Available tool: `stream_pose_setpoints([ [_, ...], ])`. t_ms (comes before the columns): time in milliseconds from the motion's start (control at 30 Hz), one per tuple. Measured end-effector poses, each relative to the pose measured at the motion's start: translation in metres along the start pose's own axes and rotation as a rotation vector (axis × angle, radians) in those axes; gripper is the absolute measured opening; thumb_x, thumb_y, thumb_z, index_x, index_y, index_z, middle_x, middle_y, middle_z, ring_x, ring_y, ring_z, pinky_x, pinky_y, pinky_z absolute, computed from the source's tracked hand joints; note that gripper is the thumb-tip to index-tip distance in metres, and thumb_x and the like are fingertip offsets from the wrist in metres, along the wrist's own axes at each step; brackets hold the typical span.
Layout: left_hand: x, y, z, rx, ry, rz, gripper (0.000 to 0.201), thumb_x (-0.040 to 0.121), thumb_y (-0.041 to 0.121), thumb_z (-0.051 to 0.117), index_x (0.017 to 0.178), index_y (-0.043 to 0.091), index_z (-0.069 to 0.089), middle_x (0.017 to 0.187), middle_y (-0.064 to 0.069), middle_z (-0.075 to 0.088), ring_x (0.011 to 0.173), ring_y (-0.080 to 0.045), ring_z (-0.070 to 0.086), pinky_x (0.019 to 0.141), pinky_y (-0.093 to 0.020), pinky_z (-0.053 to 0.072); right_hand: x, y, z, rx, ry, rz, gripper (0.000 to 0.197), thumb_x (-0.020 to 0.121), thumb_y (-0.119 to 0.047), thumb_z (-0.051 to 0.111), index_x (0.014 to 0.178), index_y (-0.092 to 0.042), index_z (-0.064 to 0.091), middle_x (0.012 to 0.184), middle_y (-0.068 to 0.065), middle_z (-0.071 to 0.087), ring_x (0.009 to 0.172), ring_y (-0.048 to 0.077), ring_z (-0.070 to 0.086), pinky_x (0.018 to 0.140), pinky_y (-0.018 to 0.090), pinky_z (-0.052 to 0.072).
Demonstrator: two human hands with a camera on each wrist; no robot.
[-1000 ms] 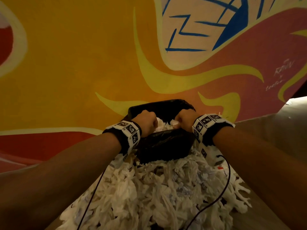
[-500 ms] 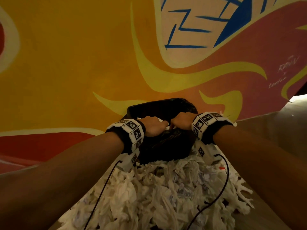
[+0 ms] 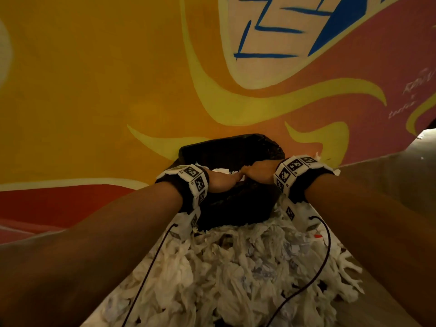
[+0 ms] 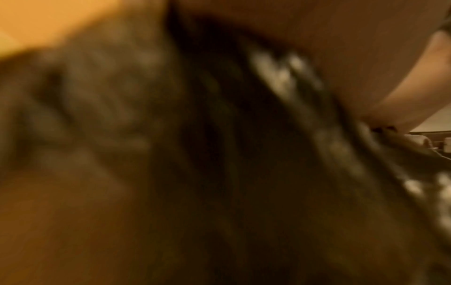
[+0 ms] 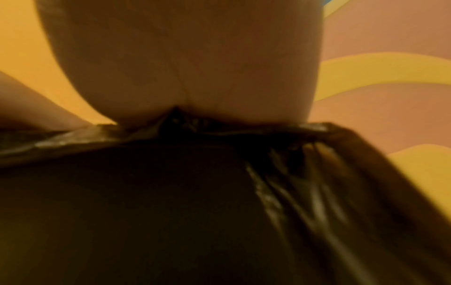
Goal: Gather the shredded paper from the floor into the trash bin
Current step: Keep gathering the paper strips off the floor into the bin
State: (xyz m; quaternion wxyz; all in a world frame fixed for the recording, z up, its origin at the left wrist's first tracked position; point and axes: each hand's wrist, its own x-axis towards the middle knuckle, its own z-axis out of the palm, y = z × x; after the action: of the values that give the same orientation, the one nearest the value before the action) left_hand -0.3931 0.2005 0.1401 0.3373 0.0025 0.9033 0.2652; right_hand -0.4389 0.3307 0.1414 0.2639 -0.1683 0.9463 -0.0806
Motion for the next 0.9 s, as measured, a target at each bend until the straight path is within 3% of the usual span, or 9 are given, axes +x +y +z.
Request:
stream_pose_setpoints([
  [67,-0.008,-0.002,-0.006,0.033,0.009,-0.037,0.046,0.101,0.054,0.009,0.092,0.028,0.046,0.093,0.005,0.049,0.083,-0.008,0.047,0.103,-0.038,0.032,-0.005,0.000,-0.002,0.021,0.046,-0.026,0.050,0.104,-0.039,0.024,0.060,-0.017,0.034,0.056,0.002,0.032,0.048,0.016,0.027,0.057,0.030,0.030],
  [133,-0.014,-0.005,-0.010,0.027,0.098,-0.039,0.044,0.101,0.054,0.009,0.084,0.030,0.041,0.079,-0.002,0.054,0.070,-0.019,0.049,0.085,-0.035,0.044,-0.010,-0.001,-0.007,0.004,0.090,-0.067,0.048,0.105,-0.037,0.022,0.062,-0.021,0.037,0.058,0.006,0.037,0.050,0.019,0.034,0.059,0.032,0.033],
  [167,-0.023,-0.008,-0.014,0.048,0.113,0.025,0.025,0.100,0.055,0.010,0.097,0.032,0.021,0.078,-0.005,0.058,0.069,-0.023,0.050,0.080,-0.035,0.047,-0.012,-0.002,-0.008,0.019,0.107,-0.086,0.047,0.105,-0.036,0.022,0.066,-0.020,0.043,0.062,0.012,0.042,0.054,0.022,0.038,0.060,0.033,0.036],
  [200,-0.028,-0.011,-0.018,0.073,0.154,0.070,0.067,0.100,0.055,0.013,0.110,0.015,0.065,0.086,-0.008,0.064,0.076,-0.024,0.055,0.082,-0.037,0.050,-0.014,-0.004,-0.011,0.032,0.124,-0.109,0.050,0.105,-0.037,0.022,0.074,-0.014,0.054,0.068,0.019,0.049,0.058,0.025,0.042,0.062,0.035,0.040],
  [267,-0.036,-0.023,-0.028,-0.005,0.269,0.156,0.061,0.100,0.055,0.021,0.098,0.018,0.070,0.101,-0.005,0.070,0.086,-0.024,0.064,0.084,-0.037,0.053,-0.014,-0.011,-0.015,0.033,0.175,-0.152,0.057,0.104,-0.040,0.023,0.091,0.000,0.063,0.083,0.027,0.061,0.065,0.026,0.046,0.064,0.040,0.046],
  [367,-0.053,-0.046,-0.039,-0.132,0.489,0.296,0.052,0.102,0.046,0.033,0.084,0.016,0.070,0.085,0.000,0.072,0.075,-0.021,0.066,0.070,-0.032,0.053,-0.017,-0.033,-0.018,0.026,0.323,-0.231,0.055,0.102,-0.043,0.030,0.066,-0.006,0.052,0.055,0.011,0.047,0.048,0.021,0.036,0.052,0.030,0.035],
  [500,-0.072,-0.087,-0.047,-0.150,0.783,0.370,0.054,0.103,0.039,0.035,0.067,0.010,0.063,0.068,-0.015,0.066,0.060,-0.034,0.058,0.057,-0.036,0.045,-0.028,-0.082,-0.016,0.087,0.385,-0.392,0.036,0.099,-0.026,0.041,0.074,-0.004,0.055,0.060,0.011,0.048,0.050,0.021,0.038,0.049,0.029,0.030],
  [700,-0.092,-0.171,-0.040,-0.076,0.733,0.173,0.054,0.103,0.033,0.039,0.065,0.000,0.059,0.059,-0.017,0.057,0.044,-0.022,0.037,0.048,-0.029,0.036,-0.043,-0.163,0.017,0.167,0.295,-0.539,0.018,0.092,-0.017,0.047,0.097,-0.005,0.060,0.079,0.017,0.064,0.070,0.031,0.057,0.062,0.039,0.049],
  [900,-0.099,-0.233,-0.026,0.020,0.561,-0.045,0.034,0.095,0.015,0.045,0.061,0.009,0.044,0.058,-0.008,0.042,0.052,-0.020,0.031,0.054,-0.028,0.026,-0.019,-0.219,0.071,0.039,0.061,-0.459,0.030,0.094,-0.014,0.048,0.112,0.006,0.059,0.097,0.027,0.063,0.076,0.030,0.055,0.060,0.037,0.043],
])
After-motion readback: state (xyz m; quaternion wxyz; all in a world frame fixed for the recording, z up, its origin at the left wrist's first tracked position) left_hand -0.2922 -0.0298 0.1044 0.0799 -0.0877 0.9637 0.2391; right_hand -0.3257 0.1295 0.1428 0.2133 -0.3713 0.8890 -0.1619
